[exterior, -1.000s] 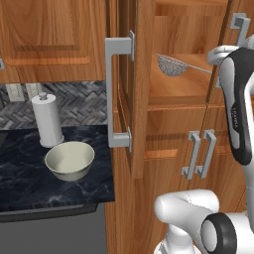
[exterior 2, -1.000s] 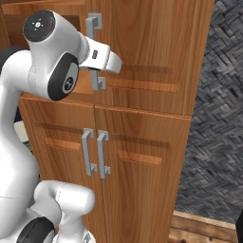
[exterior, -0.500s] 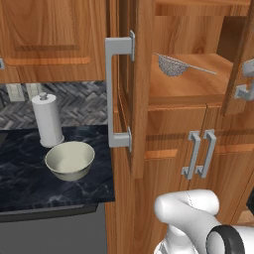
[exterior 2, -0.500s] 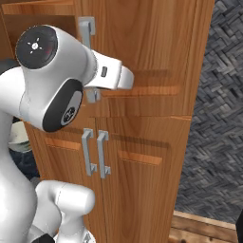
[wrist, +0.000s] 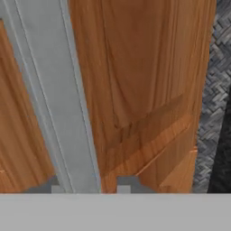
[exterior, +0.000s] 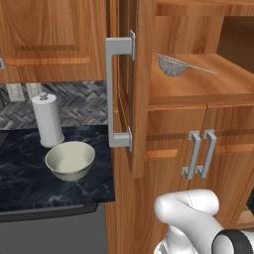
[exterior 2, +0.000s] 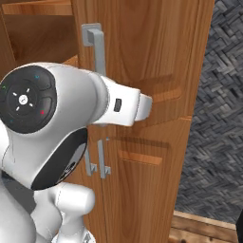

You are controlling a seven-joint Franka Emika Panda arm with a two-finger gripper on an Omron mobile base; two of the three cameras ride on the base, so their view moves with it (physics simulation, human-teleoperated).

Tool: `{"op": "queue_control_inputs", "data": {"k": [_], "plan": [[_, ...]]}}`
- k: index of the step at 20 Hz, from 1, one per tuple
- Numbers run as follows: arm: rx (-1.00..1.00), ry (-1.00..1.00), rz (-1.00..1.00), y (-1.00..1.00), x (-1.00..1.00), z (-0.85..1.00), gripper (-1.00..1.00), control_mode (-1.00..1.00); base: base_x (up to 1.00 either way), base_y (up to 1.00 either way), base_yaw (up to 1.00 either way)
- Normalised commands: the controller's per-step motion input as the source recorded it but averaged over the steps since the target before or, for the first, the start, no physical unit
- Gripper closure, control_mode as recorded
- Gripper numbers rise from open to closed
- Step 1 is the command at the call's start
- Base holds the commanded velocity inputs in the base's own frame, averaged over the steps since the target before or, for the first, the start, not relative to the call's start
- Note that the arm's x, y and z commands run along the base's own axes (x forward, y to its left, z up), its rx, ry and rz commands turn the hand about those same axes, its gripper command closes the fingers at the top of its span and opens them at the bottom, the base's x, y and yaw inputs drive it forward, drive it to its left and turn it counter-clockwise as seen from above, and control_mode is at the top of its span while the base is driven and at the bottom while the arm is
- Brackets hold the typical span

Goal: Open the cabinet and setup a tea strainer by placing it in the bowl upright.

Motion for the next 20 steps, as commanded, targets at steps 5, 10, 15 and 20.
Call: {"op": "queue_control_inputs", "data": {"k": [5,10,15,20], "plan": [[0.00,0.00,0.00,-0.31,-0.62,0.05,1.00,-1.00,0.00,0.00,0.00],[-0.01,0.00,0.00,0.10,-0.21,0.06,-1.00,-1.00,0.00,0.00,0.00],[-0.08,0.03,-0.10,0.12,-0.57,0.20,-1.00,-1.00,0.00,0.00,0.00],[-0.17,0.06,-0.19,0.27,-0.68,0.21,-1.00,-1.00,0.00,0.00,0.00]]}}
